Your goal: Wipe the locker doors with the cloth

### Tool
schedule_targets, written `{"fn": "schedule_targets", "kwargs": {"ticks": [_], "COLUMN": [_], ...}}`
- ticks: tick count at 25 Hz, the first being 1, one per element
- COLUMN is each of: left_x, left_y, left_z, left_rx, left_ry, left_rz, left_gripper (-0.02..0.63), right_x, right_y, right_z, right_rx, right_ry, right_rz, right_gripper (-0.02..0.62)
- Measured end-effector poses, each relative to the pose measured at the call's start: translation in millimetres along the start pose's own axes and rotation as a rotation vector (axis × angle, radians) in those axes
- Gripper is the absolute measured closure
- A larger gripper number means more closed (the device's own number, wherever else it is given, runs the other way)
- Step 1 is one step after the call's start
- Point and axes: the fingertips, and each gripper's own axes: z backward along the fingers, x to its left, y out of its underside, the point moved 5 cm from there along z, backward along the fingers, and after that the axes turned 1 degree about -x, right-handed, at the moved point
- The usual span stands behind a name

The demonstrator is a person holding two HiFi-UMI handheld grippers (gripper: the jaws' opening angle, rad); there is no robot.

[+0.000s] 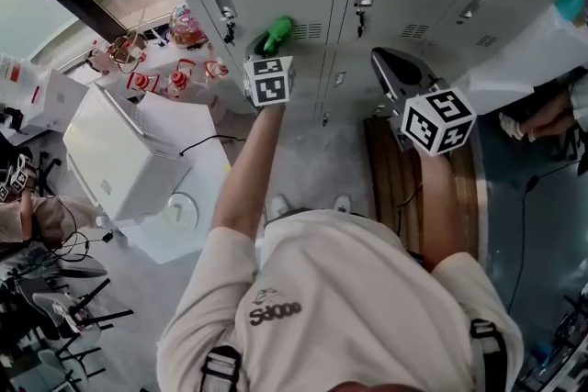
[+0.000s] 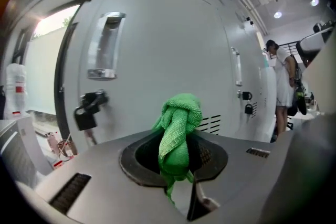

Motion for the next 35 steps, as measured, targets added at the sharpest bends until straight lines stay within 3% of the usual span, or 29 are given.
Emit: {"fn": "schedule_targets", "kwargs": {"ticks": [5,11,16,20,27,35], "left_x": [73,121,128,113,69,-23], "left_y": [17,33,45,68,82,71], "left_z": [27,43,41,27,2,-33], "left_rx": [-0.006,0.003,0.014,0.052,0.103,0.143], "left_ry": [-0.160,-0.233,-0.241,-0.195,-0.132,0.096], "left_rz": [0.085,0.136,0.172,0.215,0.220,0.180], "left_gripper": [0.523,0.522,0.522,0.522,0.522,0.519], "right_x": [28,47,51,50,17,-7], "right_y": [-1,-5,-7,2,15,26], "right_z": [-31,-58,-68,-63,-35,5], "right_rx": [0.005,0.003,-0.006,0.016,0.044,0.051], "right_ry": [-0.066,-0.106,-0.090,-0.064,0.015,0.094], "right_rz": [0.008,0.020,0.006,-0.009,-0.031,-0.053], "right_gripper": [0.586,0.586,0.586,0.586,0.586,0.586]}}
